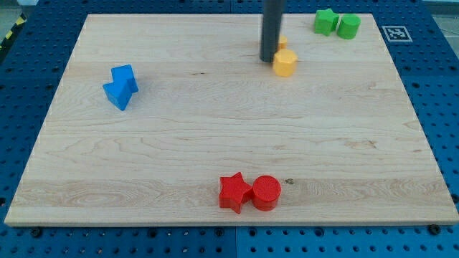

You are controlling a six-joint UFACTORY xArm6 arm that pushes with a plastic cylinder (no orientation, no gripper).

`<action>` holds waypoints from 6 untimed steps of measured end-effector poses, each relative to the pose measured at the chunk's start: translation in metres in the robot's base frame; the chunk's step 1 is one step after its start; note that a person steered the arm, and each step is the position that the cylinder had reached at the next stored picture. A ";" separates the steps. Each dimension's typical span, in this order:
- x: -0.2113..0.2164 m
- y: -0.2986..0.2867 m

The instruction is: Push the yellow heart parallel to the bottom of the green star

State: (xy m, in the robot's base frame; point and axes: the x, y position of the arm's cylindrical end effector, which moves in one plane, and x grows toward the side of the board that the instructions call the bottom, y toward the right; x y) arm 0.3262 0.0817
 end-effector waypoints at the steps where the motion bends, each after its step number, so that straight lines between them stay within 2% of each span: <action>1: 0.001 -0.021; 2: -0.012 -0.078; 3: -0.056 -0.099; 4: -0.078 -0.073; 5: -0.054 -0.008; 6: -0.001 0.042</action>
